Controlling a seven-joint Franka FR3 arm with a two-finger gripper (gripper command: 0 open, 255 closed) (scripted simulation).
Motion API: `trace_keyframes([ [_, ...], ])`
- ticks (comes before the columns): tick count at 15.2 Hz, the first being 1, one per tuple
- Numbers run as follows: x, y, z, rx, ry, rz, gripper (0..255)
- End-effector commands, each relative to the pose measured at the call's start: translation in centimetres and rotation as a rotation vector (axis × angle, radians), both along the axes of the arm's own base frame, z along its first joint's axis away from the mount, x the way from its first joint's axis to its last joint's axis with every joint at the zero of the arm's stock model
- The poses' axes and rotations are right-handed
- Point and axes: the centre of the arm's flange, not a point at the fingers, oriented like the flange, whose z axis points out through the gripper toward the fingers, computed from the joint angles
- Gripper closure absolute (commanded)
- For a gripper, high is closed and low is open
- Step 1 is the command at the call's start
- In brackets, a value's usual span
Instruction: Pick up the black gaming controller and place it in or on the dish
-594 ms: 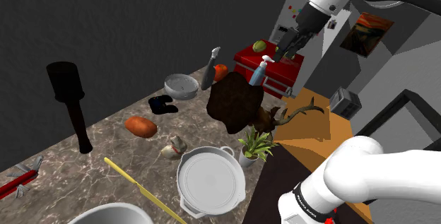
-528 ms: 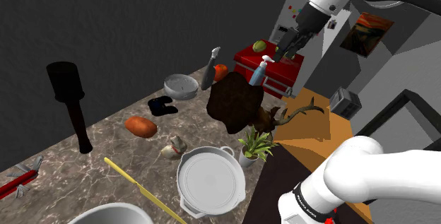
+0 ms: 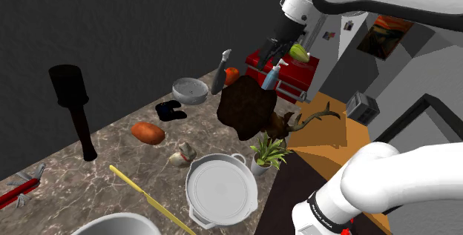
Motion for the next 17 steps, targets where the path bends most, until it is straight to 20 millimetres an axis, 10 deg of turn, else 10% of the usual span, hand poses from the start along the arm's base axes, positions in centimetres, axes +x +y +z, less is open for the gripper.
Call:
trace_keyframes([
  [1, 2.1, 1.3, -1.2, -0.005, 0.01, 0.016, 0],
  [17, 17.4, 11.7, -13.4, -0.048, 0.094, 0.138, 0],
])
